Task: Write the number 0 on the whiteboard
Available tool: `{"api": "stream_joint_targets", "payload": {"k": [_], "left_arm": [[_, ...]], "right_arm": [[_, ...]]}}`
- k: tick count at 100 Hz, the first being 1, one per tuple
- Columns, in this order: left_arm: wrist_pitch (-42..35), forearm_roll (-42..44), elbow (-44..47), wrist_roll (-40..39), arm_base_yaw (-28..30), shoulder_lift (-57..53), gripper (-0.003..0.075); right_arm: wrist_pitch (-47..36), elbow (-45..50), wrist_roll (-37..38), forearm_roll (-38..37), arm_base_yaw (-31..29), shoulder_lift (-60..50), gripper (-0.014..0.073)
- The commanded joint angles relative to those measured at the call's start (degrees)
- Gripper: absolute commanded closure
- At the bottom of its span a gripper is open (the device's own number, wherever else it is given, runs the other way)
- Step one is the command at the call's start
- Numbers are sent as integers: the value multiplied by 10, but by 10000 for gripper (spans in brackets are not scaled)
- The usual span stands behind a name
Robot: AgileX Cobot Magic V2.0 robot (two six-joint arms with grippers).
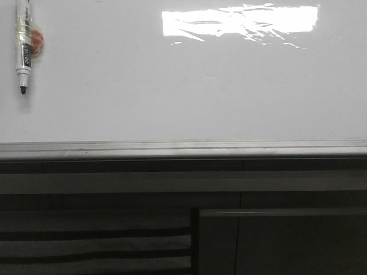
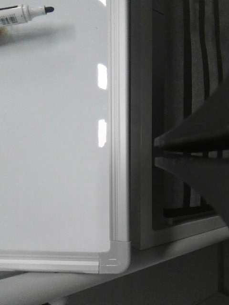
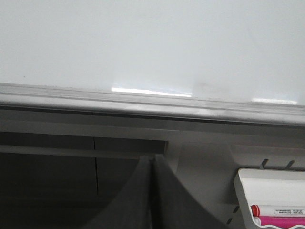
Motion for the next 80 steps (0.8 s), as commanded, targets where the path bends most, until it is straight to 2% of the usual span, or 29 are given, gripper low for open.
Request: {"api": "stream_joint_targets", "payload": {"k": [1,80], "left_arm": [[-28,-6,18,0,-4,-18,740],[-29,3,18,0,-4,-18,740]], "right_arm": [[-9,6,-1,7,-3,-11,662],[-9,6,-1,7,-3,-11,662]]}}
